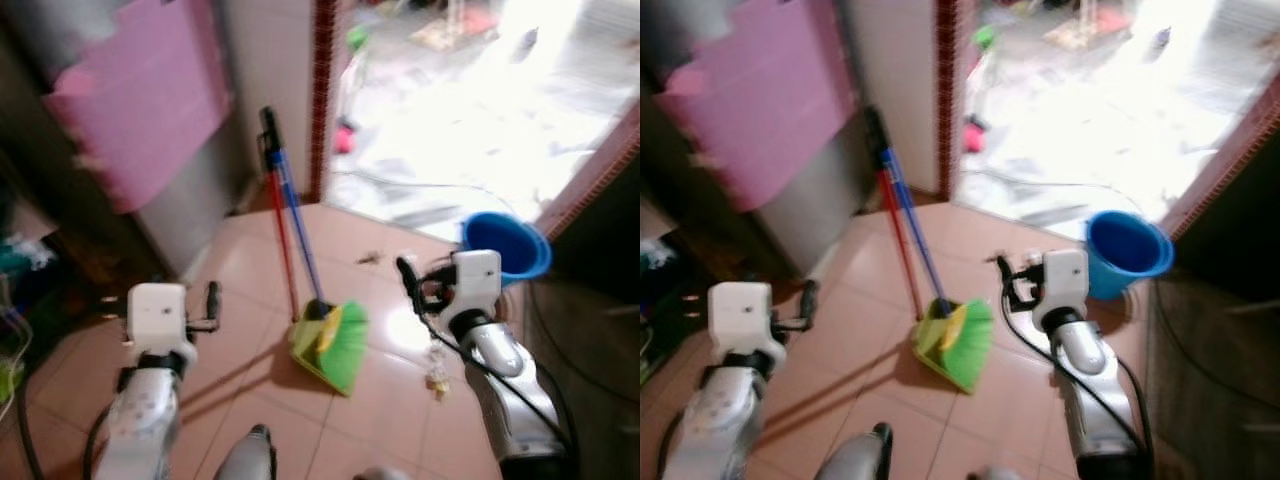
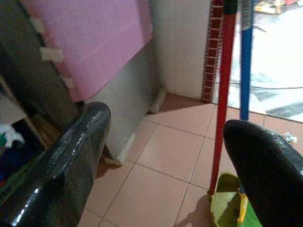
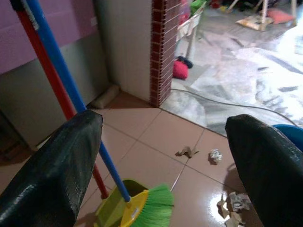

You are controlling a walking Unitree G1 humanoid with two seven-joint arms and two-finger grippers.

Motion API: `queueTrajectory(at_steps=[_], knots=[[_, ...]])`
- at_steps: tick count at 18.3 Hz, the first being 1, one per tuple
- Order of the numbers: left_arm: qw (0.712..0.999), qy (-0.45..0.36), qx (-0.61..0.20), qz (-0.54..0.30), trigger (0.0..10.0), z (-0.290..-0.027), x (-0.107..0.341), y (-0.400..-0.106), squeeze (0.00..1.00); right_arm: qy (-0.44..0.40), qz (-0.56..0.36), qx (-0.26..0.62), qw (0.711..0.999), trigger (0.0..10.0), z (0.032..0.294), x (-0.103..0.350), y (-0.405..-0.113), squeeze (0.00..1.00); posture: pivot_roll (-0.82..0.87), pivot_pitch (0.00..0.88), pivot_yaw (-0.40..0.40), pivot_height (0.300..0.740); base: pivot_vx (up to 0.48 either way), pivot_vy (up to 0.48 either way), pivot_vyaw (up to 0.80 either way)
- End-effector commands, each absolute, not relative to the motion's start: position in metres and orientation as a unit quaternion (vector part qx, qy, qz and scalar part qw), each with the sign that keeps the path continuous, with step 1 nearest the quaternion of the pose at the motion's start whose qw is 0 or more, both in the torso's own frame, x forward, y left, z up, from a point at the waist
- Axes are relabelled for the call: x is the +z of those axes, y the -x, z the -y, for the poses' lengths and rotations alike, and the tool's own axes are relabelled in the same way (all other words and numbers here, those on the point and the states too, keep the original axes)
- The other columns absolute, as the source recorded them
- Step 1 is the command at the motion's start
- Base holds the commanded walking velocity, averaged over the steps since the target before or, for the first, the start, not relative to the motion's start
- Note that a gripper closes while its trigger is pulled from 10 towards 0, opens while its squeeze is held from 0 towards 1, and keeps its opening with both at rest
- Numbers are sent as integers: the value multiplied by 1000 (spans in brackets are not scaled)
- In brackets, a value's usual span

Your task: Sweep floor

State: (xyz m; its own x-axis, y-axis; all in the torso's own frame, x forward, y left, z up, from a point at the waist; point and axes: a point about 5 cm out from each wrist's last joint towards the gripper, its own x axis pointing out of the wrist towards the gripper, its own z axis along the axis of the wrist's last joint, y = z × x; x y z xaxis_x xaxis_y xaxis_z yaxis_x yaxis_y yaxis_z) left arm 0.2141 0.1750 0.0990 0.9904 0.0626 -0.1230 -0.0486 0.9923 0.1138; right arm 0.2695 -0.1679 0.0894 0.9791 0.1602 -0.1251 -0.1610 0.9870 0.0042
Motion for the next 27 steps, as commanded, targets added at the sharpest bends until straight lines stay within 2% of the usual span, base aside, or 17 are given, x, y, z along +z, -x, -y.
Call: queueTrajectory(at_steps=[1,9,14,23,27], knots=[[995,-62,40,-72,10000,-180,97,-214,0,-6,-60,88,994,10000,165,89,-269,0,44,76,-57,740,0,0,800],[993,-37,69,-93,10000,-180,92,-210,0,-8,-60,93,994,10000,165,89,-271,0,44,77,-61,740,0,0,800],[992,-50,65,-91,10000,-181,92,-211,0,-16,-64,93,993,10000,163,86,-270,0,44,76,-58,740,0,0,796],[995,-27,40,-91,10000,-177,93,-214,0,-32,-68,69,995,10000,167,86,-276,0,47,62,-62,740,0,0,0],[995,-22,38,-89,10000,-175,93,-215,0,-30,-66,67,995,10000,168,86,-277,0,45,62,-63,740,0,0,-350]])
